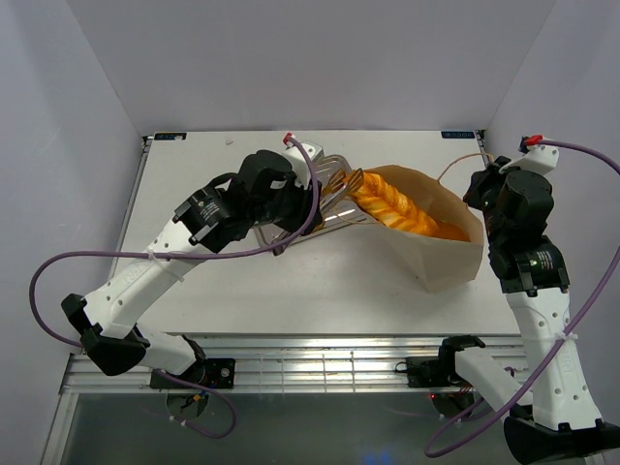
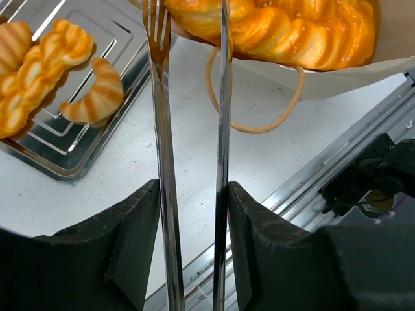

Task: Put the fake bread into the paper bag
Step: Adjust the fake bread in the paper bag.

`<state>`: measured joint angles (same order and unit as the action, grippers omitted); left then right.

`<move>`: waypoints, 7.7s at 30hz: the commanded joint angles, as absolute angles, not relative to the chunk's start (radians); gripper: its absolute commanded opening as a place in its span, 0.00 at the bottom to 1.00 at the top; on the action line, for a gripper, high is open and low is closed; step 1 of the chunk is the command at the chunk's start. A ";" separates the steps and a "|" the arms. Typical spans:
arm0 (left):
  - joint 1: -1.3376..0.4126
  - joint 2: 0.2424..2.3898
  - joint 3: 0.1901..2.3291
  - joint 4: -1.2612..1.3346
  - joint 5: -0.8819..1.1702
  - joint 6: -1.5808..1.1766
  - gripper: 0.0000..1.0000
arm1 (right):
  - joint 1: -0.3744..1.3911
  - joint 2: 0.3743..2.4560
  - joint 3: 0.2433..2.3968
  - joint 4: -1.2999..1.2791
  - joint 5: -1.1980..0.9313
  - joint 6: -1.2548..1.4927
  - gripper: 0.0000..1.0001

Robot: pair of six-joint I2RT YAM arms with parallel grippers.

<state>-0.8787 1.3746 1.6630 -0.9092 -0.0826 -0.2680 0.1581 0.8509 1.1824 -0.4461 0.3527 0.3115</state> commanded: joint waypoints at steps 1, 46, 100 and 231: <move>-0.876 1.333 1.657 -0.891 -0.008 -0.272 0.54 | 0.153 0.853 1.212 -0.414 0.365 0.302 0.08; -0.871 1.356 1.726 -0.927 -0.041 -0.249 0.52 | 0.152 0.838 1.204 -0.416 0.370 0.299 0.08; -0.769 1.307 1.601 -0.876 0.216 -0.241 0.56 | 0.152 0.851 1.229 -0.416 0.354 0.299 0.08; -0.454 1.385 1.468 -0.560 0.790 -0.347 0.03 | 0.152 0.847 1.218 -0.414 0.350 0.299 0.08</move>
